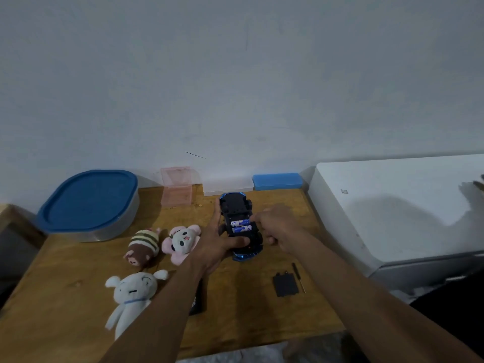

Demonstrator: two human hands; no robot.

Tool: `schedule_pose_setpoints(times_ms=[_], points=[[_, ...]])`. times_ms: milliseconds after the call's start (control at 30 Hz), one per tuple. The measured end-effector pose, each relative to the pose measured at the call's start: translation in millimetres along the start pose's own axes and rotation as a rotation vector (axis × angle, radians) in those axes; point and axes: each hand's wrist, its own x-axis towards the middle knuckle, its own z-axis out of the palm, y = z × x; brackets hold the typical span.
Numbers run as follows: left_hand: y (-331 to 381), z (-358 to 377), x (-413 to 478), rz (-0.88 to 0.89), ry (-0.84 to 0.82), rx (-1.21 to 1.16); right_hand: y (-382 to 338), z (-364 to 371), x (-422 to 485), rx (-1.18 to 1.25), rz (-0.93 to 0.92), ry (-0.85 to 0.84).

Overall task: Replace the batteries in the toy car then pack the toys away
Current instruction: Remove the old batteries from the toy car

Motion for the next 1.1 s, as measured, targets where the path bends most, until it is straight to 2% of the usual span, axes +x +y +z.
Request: schedule_pose_setpoints(times_ms=[533,733,1100], points=[[-3,0,-2,0.050,-0.012,0.057,1,-1,-4,0.123,0.088,-0.049],[-1,-2,-4,0.027,-0.013,0.054,5,-2,-6,0.201,0.086,-0.028],[3,-3,-2,0.039,-0.021,0.021,-3,1,-13,0.160,0.011,-0.052]])
